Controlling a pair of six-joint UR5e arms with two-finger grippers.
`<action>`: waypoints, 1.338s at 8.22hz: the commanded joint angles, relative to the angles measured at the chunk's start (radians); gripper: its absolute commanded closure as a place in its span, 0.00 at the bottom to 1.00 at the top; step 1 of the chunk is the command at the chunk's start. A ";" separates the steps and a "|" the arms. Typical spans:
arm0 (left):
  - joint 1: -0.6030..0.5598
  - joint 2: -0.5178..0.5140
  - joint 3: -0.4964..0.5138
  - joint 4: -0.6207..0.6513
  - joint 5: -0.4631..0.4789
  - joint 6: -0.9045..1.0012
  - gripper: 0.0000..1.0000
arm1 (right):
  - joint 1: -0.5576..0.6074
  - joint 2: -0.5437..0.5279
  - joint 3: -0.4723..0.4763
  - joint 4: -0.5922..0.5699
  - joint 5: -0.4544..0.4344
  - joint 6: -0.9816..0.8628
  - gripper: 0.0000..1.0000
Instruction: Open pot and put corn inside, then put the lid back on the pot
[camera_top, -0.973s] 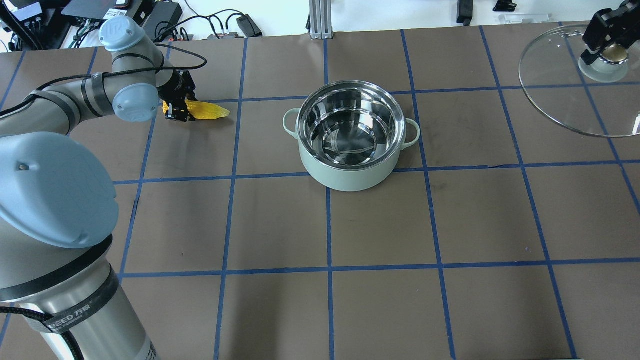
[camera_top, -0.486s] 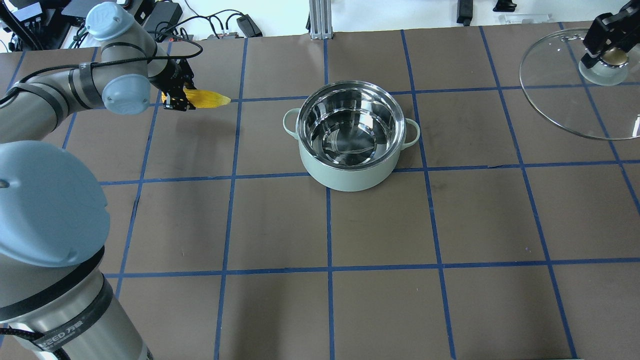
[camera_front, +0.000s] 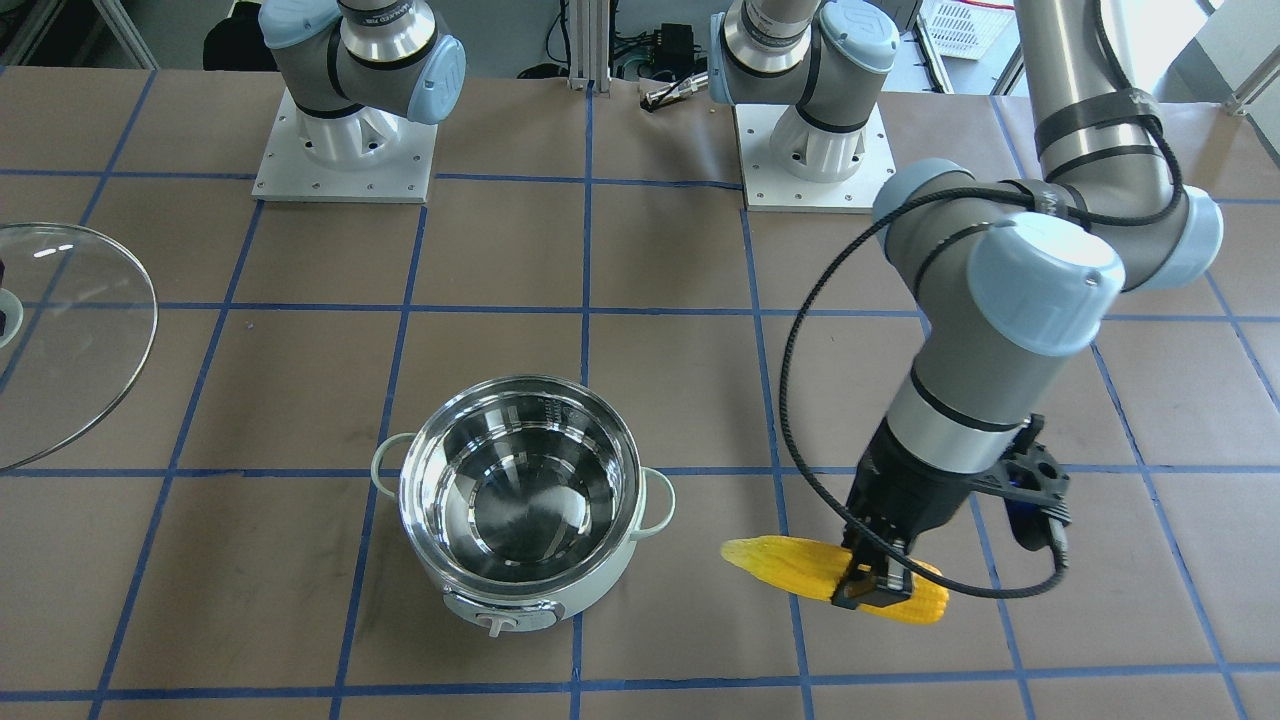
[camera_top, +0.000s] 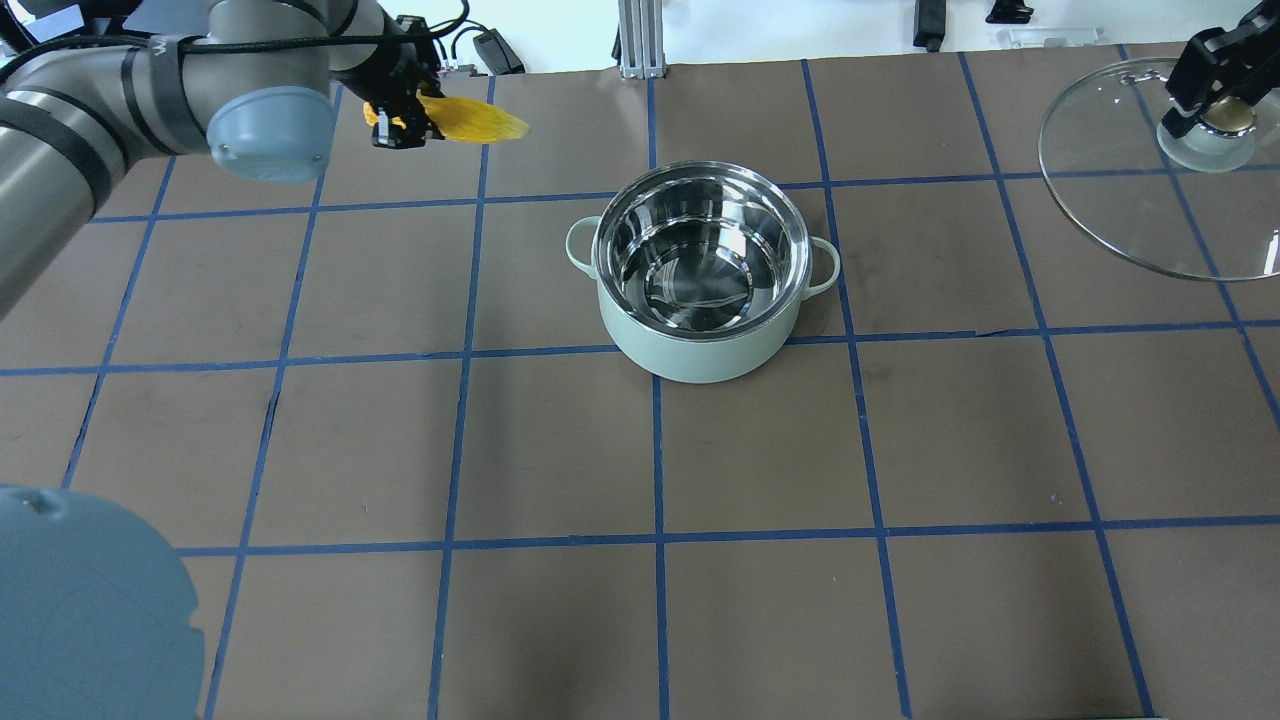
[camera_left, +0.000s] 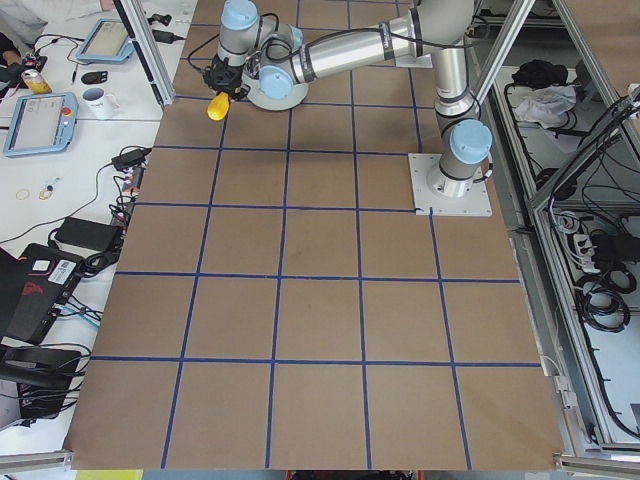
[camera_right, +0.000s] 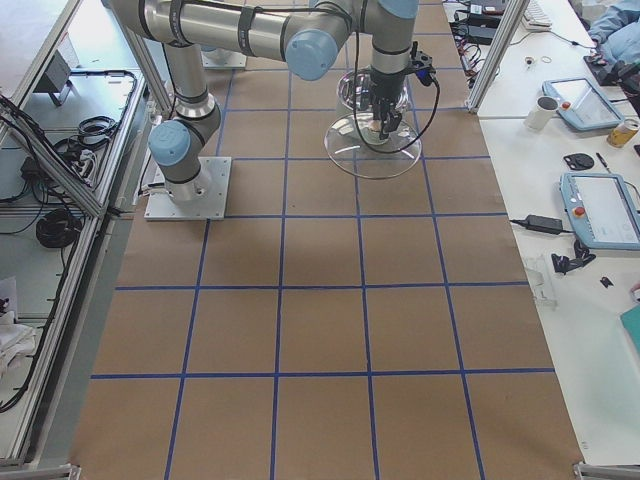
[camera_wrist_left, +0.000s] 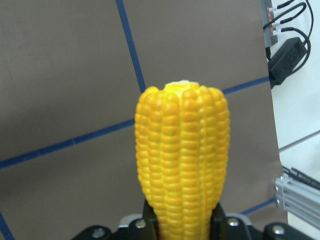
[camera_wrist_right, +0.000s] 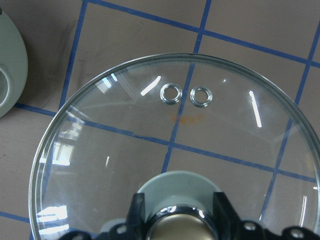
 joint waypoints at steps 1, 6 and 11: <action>-0.194 0.008 -0.001 0.006 0.075 -0.097 1.00 | 0.000 0.001 0.000 0.002 0.001 0.000 0.78; -0.403 -0.019 -0.003 0.008 0.073 -0.347 1.00 | 0.000 -0.001 0.000 0.000 0.001 0.008 0.78; -0.414 -0.105 -0.003 0.008 0.061 -0.435 1.00 | 0.000 -0.001 -0.001 -0.001 0.001 0.008 0.78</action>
